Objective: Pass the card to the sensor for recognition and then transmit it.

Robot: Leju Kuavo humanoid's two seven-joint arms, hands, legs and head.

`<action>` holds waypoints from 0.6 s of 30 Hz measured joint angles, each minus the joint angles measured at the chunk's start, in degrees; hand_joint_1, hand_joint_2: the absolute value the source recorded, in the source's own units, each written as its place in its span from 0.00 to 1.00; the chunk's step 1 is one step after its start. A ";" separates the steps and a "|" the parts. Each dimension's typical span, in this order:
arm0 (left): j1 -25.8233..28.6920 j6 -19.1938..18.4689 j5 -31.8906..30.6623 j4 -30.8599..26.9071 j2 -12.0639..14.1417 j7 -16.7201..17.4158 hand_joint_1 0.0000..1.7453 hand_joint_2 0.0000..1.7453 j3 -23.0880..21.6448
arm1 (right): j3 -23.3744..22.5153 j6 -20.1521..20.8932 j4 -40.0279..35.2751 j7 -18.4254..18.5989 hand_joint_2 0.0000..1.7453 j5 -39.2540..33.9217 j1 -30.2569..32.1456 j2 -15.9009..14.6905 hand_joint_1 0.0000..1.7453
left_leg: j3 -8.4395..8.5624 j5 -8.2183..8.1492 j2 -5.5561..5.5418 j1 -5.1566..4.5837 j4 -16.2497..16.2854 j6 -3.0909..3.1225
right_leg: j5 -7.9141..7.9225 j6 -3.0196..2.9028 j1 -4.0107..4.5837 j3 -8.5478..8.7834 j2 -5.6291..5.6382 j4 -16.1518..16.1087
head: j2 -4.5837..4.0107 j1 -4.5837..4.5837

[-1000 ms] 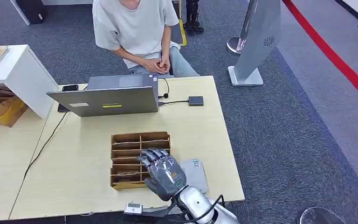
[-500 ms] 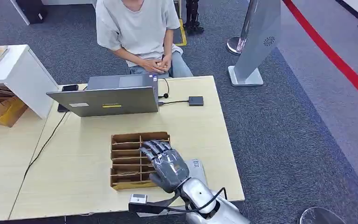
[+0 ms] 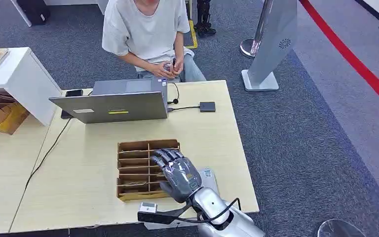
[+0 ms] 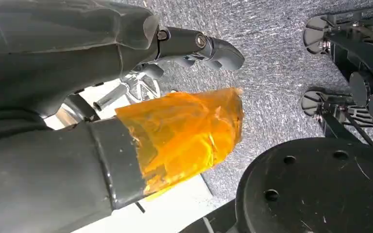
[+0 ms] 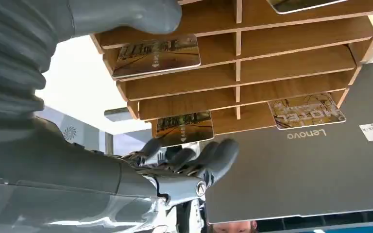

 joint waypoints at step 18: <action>0.00 0.02 0.81 0.00 -0.02 0.00 0.00 0.00 -0.33 | -0.50 -0.15 -0.02 -0.02 1.00 -0.09 0.04 0.00 0.31 | 0.00 0.00 0.00 0.00 0.00 0.00 | 0.00 0.00 0.00 0.00 0.00 0.00 | 0.00 0.00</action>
